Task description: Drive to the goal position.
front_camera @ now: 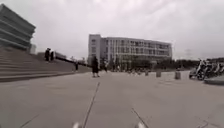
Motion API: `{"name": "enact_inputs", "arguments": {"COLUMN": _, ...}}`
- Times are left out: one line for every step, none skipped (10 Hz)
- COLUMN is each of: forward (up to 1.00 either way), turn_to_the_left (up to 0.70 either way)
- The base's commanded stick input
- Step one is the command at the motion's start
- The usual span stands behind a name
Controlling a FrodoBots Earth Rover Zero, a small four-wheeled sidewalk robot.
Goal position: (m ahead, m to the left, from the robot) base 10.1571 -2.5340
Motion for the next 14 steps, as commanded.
{"name": "enact_inputs", "arguments": {"forward": 0.85, "turn_to_the_left": -0.27}}
{"name": "enact_inputs", "arguments": {"forward": 0.85, "turn_to_the_left": -0.13}}
{"name": "enact_inputs", "arguments": {"forward": 0.85, "turn_to_the_left": 0.00}}
{"name": "enact_inputs", "arguments": {"forward": 0.85, "turn_to_the_left": 0.00}}
{"name": "enact_inputs", "arguments": {"forward": 0.85, "turn_to_the_left": 0.00}}
{"name": "enact_inputs", "arguments": {"forward": 0.85, "turn_to_the_left": 0.00}}
{"name": "enact_inputs", "arguments": {"forward": 0.85, "turn_to_the_left": 0.00}}
{"name": "enact_inputs", "arguments": {"forward": 0.85, "turn_to_the_left": 0.00}}
{"name": "enact_inputs", "arguments": {"forward": 0.85, "turn_to_the_left": 0.00}}
{"name": "enact_inputs", "arguments": {"forward": 0.85, "turn_to_the_left": 0.00}}
{"name": "enact_inputs", "arguments": {"forward": 0.85, "turn_to_the_left": 0.00}}
{"name": "enact_inputs", "arguments": {"forward": 0.85, "turn_to_the_left": 0.00}}
{"name": "enact_inputs", "arguments": {"forward": 0.85, "turn_to_the_left": 0.00}}
{"name": "enact_inputs", "arguments": {"forward": 0.85, "turn_to_the_left": 0.00}}
